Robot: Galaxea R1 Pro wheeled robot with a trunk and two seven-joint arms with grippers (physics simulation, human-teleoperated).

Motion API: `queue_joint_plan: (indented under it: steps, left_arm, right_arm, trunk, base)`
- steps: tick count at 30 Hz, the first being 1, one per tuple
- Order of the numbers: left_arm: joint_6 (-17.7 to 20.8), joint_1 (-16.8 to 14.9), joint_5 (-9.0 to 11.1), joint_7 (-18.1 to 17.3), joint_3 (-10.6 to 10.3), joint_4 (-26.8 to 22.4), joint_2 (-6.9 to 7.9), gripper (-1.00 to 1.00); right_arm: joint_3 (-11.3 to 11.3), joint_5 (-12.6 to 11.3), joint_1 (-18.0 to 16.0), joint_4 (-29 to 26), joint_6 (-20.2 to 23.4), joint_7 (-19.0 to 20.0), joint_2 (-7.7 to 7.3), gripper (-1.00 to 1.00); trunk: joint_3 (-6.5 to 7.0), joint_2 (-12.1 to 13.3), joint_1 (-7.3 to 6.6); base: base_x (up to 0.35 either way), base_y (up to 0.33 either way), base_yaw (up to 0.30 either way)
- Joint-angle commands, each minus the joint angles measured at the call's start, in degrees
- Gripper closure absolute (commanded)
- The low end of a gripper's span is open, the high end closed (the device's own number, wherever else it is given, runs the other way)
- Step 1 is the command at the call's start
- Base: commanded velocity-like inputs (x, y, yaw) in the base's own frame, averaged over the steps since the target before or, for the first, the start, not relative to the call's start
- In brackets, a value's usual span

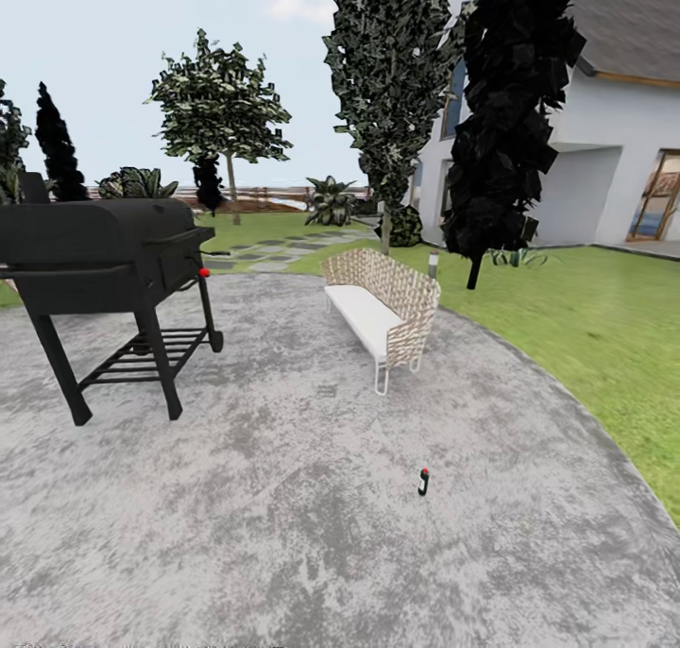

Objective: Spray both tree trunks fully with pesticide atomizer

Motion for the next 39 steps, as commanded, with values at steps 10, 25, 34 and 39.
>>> queue_joint_plan:
  steps: [10,25,34,39]
  left_arm:
    - [-0.2,-0.1,0.0,0.0,0.1,0.1,0.0,-1.0]
    - [-0.2,-0.1,0.0,0.0,0.1,0.1,0.0,-1.0]
    - [-0.2,-0.1,0.0,0.0,0.1,0.1,0.0,-1.0]
    - [-0.2,-0.1,0.0,0.0,0.1,0.1,0.0,-1.0]
  right_arm:
    - [0.1,0.0,0.0,-0.1,0.0,-0.1,0.01,-1.0]
    - [0.1,0.0,0.0,-0.1,0.0,0.0,0.01,-1.0]
    - [0.1,0.0,0.0,-0.4,0.0,-0.1,0.02,-1.0]
    - [0.1,0.0,0.0,-0.5,0.0,-0.1,0.01,-1.0]
  trunk:
    - [-0.05,0.0,0.0]
    - [-0.05,0.0,0.0]
    - [-0.05,0.0,0.0]
    - [-0.05,0.0,0.0]
  base:
    - [0.0,0.0,0.264]
    - [0.019,0.001,0.284]
    - [0.264,0.074,0.282]
    - [0.324,0.073,0.158]
